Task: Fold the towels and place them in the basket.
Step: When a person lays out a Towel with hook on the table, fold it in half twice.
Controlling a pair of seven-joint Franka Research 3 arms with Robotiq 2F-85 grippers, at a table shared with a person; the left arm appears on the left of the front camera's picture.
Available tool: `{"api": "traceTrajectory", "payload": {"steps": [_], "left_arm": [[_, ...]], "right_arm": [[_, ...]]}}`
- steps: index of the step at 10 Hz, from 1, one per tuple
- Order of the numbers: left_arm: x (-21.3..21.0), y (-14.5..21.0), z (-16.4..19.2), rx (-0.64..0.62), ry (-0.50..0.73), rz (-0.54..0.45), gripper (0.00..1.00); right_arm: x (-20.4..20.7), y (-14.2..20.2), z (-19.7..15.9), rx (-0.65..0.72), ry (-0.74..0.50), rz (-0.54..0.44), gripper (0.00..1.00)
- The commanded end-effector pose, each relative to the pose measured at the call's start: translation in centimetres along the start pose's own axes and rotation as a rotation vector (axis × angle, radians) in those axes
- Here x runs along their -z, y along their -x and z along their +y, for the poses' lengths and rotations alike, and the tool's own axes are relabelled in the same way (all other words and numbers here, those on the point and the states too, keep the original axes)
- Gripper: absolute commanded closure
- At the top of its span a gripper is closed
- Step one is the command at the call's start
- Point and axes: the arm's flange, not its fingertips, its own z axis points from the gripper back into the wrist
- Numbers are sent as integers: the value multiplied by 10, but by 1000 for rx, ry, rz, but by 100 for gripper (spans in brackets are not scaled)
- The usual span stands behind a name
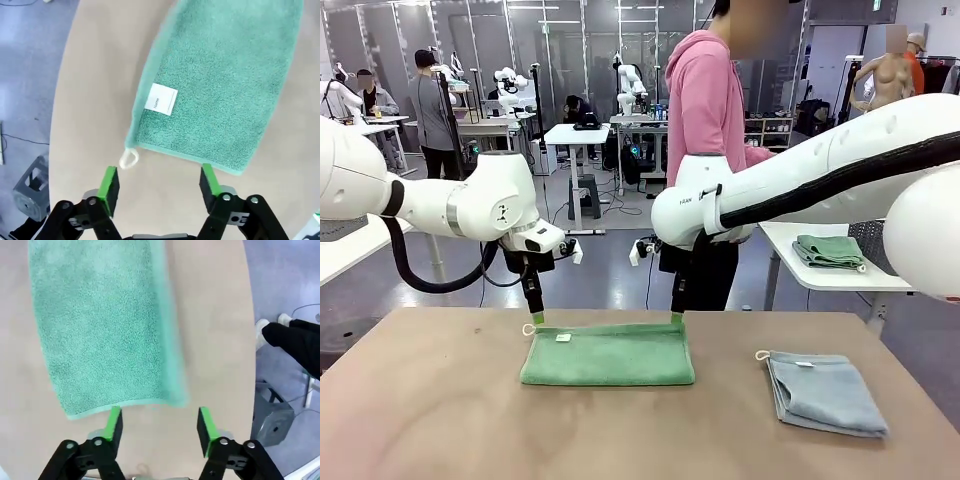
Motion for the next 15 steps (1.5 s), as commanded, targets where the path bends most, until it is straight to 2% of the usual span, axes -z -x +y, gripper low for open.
{"api": "traceTrajectory", "payload": {"steps": [1,3,4,5,10,11,12,13,14,15], "left_arm": [[-10,11,-17,-48,-15,-40,0],[-23,14,-36,-99,16,-95,0],[-24,16,-38,-99,0,-45,0],[-22,2,-18,-54,8,-42,0],[-21,3,-23,-69,16,-40,0],[-44,10,-36,-131,10,4,0],[-64,19,-50,-215,4,9,0],[-84,27,-65,-282,-3,2,0],[-110,32,-84,-341,-60,21,0],[-138,36,-102,-358,-93,6,0]], "right_arm": [[-14,8,16,36,28,-25,0],[-24,10,34,88,3,-68,0],[-23,12,38,63,6,-38,0],[-25,-1,14,45,9,-29,0],[-26,-2,18,50,5,-31,0],[-16,5,25,223,9,1,0],[-14,13,37,334,62,-3,0],[-17,19,47,477,84,-42,0],[-16,23,55,599,91,-72,0],[-16,23,59,674,86,-82,0]]}}
